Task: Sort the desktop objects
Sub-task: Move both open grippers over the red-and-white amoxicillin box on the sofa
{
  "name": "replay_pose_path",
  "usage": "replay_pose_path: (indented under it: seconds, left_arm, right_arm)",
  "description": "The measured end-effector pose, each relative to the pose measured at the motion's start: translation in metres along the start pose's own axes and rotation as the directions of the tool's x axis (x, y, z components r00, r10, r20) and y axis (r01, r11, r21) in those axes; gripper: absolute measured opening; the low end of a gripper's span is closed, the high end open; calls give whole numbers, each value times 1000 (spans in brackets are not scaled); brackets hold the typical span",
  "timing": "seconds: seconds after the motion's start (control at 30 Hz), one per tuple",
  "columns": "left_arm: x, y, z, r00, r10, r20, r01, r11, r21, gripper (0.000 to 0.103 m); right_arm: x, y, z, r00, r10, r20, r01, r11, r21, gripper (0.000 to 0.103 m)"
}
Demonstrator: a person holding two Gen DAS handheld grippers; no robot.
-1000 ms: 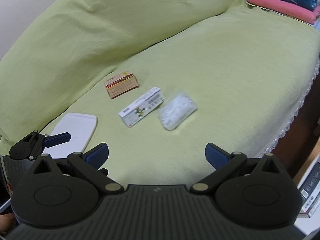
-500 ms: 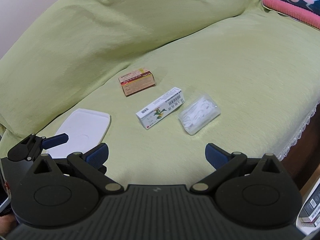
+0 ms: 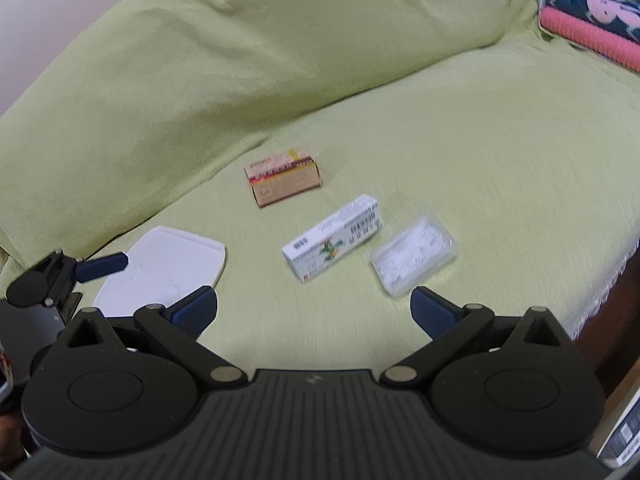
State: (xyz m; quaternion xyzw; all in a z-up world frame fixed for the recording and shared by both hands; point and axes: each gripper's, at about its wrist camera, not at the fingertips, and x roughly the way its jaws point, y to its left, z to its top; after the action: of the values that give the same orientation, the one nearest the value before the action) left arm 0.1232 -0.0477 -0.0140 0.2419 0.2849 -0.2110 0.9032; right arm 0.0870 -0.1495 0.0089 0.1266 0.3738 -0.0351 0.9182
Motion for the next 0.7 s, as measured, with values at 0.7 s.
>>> replay_pose_path:
  seconds: [0.7]
  left_arm:
    - [142,94,30,998,-46,-36,52,979,199,102]
  right_arm:
    - [109,-13,77,998,41,56,-34,992,-121,102]
